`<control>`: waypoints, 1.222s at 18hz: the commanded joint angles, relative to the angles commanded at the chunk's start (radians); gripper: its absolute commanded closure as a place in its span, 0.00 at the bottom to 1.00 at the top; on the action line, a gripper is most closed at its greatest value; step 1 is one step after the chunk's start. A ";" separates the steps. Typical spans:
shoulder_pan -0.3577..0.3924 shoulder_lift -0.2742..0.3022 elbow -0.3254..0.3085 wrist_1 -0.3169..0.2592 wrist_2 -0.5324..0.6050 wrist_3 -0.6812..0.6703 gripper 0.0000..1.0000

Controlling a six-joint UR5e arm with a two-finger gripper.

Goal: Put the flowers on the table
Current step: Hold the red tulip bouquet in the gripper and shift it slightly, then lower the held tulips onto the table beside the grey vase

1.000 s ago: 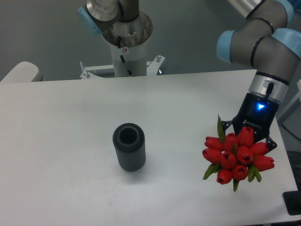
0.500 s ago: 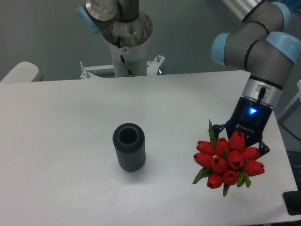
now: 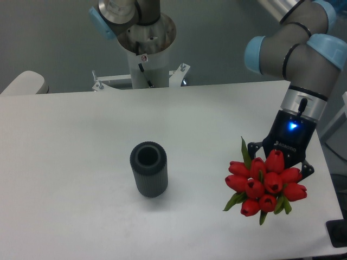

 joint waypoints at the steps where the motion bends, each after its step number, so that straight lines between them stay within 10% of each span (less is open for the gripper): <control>1: 0.000 0.003 0.000 0.000 0.029 0.005 0.72; 22: -0.077 0.075 -0.278 0.005 0.716 0.410 0.72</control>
